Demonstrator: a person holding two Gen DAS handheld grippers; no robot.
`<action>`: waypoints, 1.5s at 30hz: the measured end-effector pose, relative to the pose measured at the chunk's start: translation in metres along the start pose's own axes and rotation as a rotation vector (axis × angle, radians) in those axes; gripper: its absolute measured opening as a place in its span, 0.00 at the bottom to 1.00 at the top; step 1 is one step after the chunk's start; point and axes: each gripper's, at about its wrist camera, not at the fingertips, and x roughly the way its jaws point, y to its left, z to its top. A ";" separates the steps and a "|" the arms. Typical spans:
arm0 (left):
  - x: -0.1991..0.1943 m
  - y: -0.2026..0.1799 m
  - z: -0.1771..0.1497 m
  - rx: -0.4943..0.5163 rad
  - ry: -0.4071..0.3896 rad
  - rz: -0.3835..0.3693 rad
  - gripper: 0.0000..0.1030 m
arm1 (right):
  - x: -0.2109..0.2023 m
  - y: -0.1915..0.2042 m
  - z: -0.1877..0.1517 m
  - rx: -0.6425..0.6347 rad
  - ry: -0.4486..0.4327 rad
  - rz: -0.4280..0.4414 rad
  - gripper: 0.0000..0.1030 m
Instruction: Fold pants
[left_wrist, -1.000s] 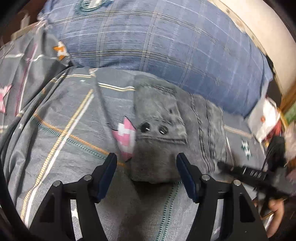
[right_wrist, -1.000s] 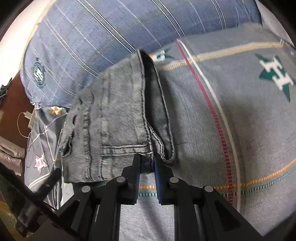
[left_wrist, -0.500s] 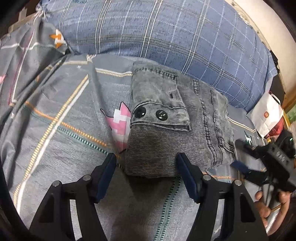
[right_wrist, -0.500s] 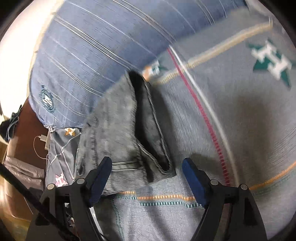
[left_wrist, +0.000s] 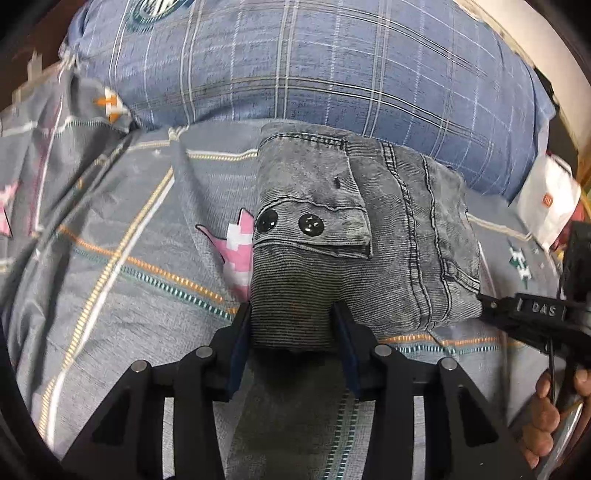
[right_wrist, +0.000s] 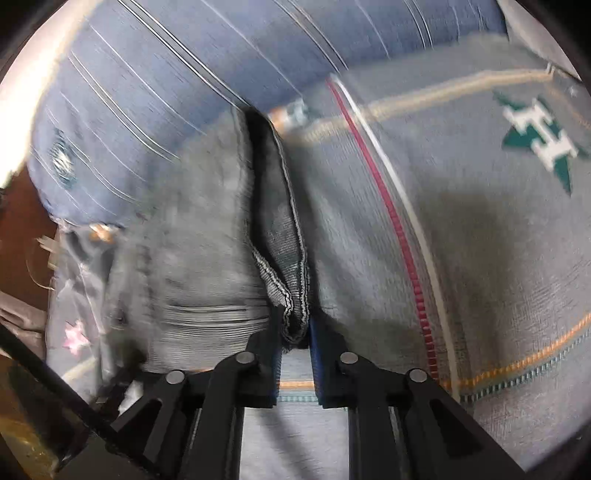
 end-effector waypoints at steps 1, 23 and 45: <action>-0.001 -0.001 0.000 0.001 -0.004 0.008 0.42 | -0.003 0.001 0.000 0.006 -0.002 0.000 0.16; -0.081 -0.012 -0.016 0.072 -0.230 0.241 0.78 | -0.092 0.015 -0.061 -0.049 -0.248 0.160 0.76; -0.080 -0.003 -0.013 0.001 -0.132 0.295 0.82 | -0.095 0.065 -0.084 -0.296 -0.339 0.122 0.84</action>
